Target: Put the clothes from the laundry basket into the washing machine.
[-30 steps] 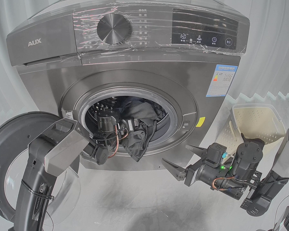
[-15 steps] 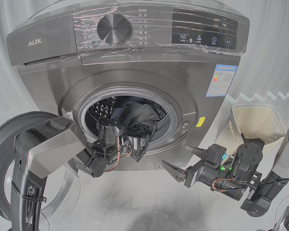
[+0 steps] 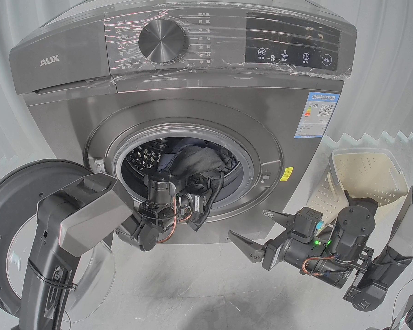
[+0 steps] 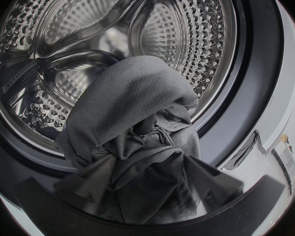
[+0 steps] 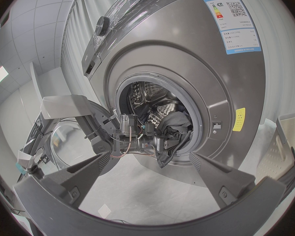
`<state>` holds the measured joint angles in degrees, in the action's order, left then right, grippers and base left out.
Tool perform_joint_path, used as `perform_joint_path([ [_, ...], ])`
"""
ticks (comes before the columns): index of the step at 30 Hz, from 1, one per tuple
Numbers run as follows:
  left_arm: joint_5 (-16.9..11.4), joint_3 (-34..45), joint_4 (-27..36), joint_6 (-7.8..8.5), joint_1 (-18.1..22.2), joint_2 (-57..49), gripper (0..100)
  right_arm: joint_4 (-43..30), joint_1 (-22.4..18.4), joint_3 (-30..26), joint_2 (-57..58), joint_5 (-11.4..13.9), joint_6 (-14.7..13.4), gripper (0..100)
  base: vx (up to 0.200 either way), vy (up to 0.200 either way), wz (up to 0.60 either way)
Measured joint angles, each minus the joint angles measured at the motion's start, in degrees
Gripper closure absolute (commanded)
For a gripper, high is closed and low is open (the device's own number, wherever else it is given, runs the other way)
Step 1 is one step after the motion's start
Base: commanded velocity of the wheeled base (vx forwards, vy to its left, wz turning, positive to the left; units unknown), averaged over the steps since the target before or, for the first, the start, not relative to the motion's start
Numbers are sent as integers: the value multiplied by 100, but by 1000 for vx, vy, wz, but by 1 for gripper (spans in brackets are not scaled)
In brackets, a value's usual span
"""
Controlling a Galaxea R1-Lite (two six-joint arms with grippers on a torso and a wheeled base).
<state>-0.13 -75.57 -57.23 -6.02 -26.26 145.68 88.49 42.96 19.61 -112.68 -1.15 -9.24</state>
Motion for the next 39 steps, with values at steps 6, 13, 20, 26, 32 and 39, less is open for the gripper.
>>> perform_joint_path([
  [6,11,-199,-43,-5,-9,135,100,0,0,4,-2,2,2,0,0,0,0],
  [13,336,-800,-101,-123,68,171,100,0,0,9,-5,0,0,0,0,0,0],
  [20,713,-2019,-104,-199,283,297,100,-2,0,17,-9,0,2,0,0,0,0],
  [26,884,-2716,-106,-213,378,560,0,0,0,22,-11,0,2,0,0,0,0],
  [32,913,-2565,-119,-284,388,642,0,-2,0,30,-11,2,2,0,0,0,0],
  [39,768,-1753,-110,-315,219,377,0,0,0,37,-13,2,0,0,0,0,0],
])
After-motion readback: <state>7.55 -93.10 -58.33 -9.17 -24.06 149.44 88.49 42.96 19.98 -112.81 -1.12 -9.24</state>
